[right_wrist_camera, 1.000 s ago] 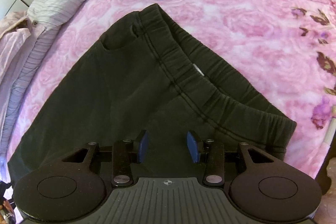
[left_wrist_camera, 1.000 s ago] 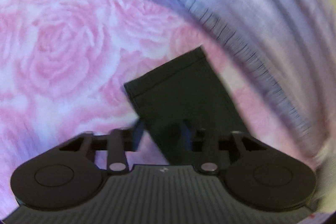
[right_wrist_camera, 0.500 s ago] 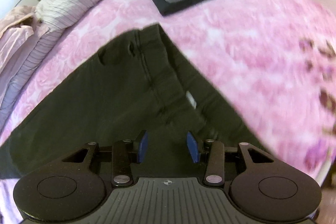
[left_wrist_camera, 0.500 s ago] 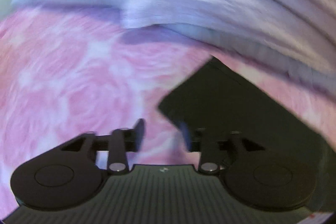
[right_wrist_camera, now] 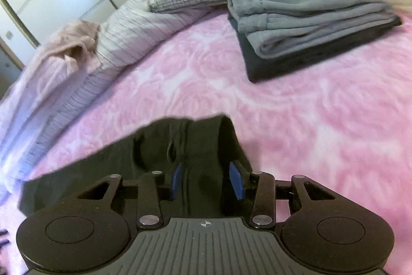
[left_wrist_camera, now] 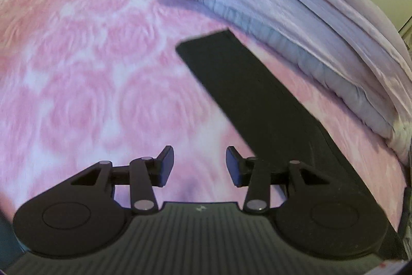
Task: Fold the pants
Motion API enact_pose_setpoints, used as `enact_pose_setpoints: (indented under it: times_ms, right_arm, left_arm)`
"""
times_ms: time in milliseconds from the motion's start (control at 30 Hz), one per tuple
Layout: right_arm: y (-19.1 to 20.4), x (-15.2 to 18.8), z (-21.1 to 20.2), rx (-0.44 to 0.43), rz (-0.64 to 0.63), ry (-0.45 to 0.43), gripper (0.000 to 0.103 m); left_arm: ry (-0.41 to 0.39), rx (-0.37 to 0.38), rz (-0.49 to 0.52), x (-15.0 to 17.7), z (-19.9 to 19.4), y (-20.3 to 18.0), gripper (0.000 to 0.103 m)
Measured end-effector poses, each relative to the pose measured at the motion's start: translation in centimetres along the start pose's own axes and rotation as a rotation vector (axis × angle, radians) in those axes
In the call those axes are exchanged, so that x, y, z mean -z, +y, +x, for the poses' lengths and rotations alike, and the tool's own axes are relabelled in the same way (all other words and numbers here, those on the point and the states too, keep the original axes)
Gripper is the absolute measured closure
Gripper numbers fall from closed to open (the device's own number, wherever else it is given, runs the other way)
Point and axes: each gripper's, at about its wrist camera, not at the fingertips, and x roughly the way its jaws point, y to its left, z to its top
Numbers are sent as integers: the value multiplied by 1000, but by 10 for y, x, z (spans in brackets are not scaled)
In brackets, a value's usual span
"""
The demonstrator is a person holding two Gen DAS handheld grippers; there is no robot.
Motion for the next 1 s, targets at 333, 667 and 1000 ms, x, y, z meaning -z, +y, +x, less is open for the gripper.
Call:
enact_pose_setpoints:
  times_ms: [333, 667, 1000]
  right_arm:
    - [-35, -37, 35, -109, -64, 76, 103]
    - [-58, 8, -10, -305, 90, 368, 64]
    - [-73, 47, -12, -348, 123, 490, 64]
  left_arm:
    - [12, -17, -21, 98, -39, -45, 65]
    - [65, -31, -21, 157, -71, -68, 65]
    - [72, -73, -122, 183, -102, -56, 65]
